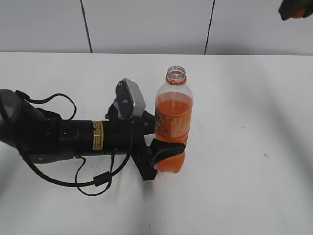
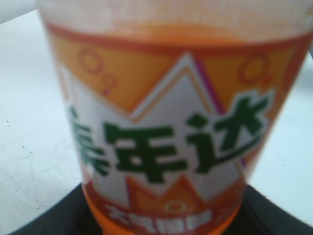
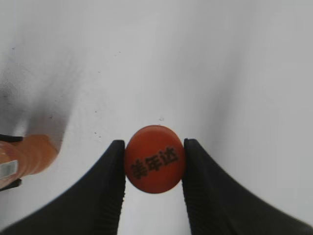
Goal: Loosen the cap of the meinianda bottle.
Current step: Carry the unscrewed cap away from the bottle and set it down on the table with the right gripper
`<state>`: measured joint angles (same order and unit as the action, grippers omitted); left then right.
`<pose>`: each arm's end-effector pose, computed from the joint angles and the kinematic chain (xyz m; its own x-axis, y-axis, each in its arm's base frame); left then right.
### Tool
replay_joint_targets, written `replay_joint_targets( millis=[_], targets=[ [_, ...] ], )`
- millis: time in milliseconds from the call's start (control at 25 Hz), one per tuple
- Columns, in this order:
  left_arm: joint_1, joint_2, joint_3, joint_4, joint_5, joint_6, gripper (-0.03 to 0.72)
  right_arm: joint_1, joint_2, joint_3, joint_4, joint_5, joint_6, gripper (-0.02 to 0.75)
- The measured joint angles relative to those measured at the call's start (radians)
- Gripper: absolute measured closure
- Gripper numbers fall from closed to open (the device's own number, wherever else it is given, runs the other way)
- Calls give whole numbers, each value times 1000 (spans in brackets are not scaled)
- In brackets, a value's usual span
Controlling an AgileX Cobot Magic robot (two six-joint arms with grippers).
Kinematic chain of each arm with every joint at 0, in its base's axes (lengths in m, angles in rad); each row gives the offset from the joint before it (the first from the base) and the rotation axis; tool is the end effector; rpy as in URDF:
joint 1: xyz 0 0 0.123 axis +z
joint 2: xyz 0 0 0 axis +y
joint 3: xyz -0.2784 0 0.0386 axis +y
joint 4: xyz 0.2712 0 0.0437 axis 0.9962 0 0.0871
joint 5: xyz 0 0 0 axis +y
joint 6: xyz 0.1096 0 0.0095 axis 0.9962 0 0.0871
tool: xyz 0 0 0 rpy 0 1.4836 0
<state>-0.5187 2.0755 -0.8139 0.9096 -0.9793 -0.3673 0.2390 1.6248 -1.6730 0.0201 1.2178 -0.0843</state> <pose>0.2839 -0.2450 0.0680 -0.1290 0.2927 -0.9475 0.9540 0.2973 -0.0380 0.3628 0.0905 0.3585 -0.8364 -0.2833 -0.4691 -0.3109 0.9503 -0.0197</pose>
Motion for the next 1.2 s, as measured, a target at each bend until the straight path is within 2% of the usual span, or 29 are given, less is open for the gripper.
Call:
replay_joint_targets(
  millis=[200,360,800,1000,1200],
  targets=[
    [0,0,0,0,0,0,298,-146,-1,127,46,-12,-40,465],
    [0,0,0,-1,0,0,298,-204,-1,288,48,-110,-43,465],
    [0,0,0,-1,0,0,298,-213,3,702,53,-582,-40,465],
    [0,0,0,-1,-1,0,298,-213,74,758,41,-754,-40,465],
    [0,0,0,-1,-3,0,298,-213,169,760,17,-847,-39,465]
  ],
)
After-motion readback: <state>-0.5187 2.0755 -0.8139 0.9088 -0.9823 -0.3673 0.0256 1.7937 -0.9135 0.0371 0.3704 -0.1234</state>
